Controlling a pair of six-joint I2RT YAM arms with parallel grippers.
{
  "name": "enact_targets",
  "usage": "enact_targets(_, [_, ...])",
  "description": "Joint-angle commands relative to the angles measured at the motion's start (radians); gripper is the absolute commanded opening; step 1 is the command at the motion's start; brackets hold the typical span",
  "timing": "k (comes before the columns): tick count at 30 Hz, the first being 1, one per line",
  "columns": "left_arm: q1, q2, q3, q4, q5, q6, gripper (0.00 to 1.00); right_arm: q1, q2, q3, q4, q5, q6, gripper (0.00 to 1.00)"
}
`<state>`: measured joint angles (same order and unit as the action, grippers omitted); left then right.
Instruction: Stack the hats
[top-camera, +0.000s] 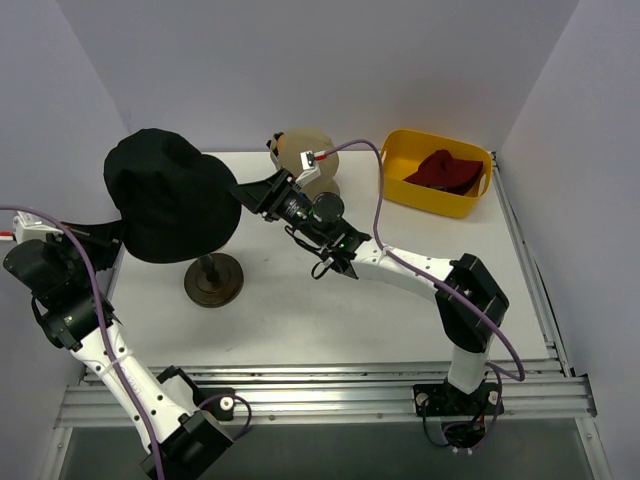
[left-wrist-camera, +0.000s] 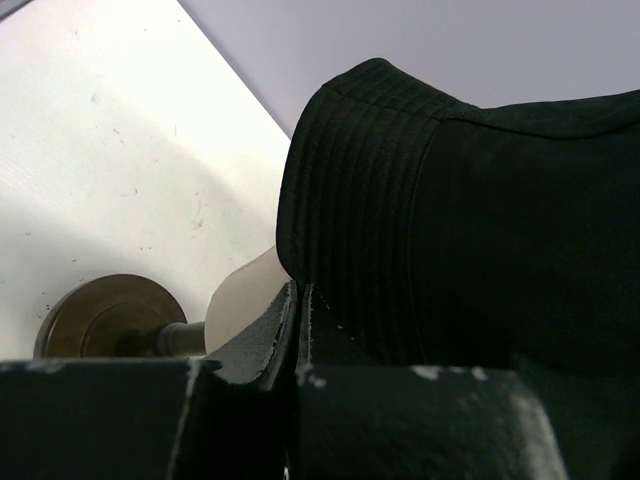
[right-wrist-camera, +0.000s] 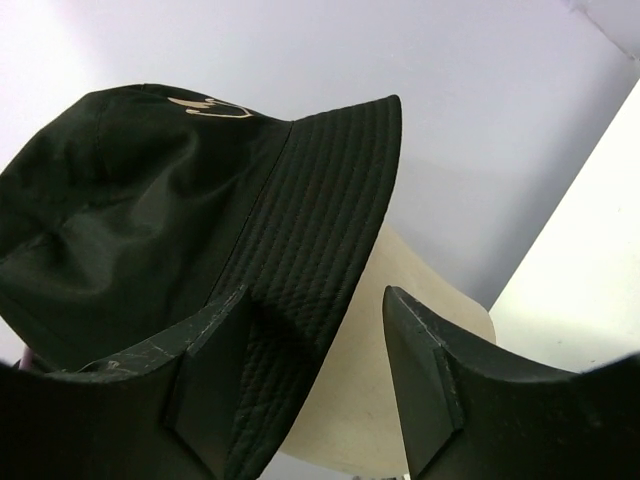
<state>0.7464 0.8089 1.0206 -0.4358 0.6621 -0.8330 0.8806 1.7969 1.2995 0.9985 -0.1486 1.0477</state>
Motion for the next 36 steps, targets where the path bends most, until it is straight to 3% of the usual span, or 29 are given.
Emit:
enact_targets(1, [0.002, -0.019, -0.01, 0.011, 0.008, 0.012, 0.02, 0.009, 0.004, 0.043, 0.071, -0.02, 0.006, 0.51])
enact_targets(5, [0.002, -0.014, -0.019, 0.016, 0.007, 0.017, 0.03, 0.011, -0.007, 0.035, 0.078, -0.016, 0.008, 0.5])
enact_targets(8, [0.002, -0.013, -0.028, 0.02, 0.005, 0.018, 0.02, 0.009, -0.004, 0.03, 0.103, -0.019, 0.014, 0.44])
enact_targets(15, [0.002, -0.011, -0.03, 0.022, 0.007, 0.025, 0.02, 0.001, 0.015, 0.014, 0.155, -0.026, 0.037, 0.01])
enact_targets(36, [0.005, -0.014, -0.109, 0.049, -0.01, 0.06, 0.02, -0.046, 0.098, -0.077, 0.216, -0.049, 0.063, 0.0])
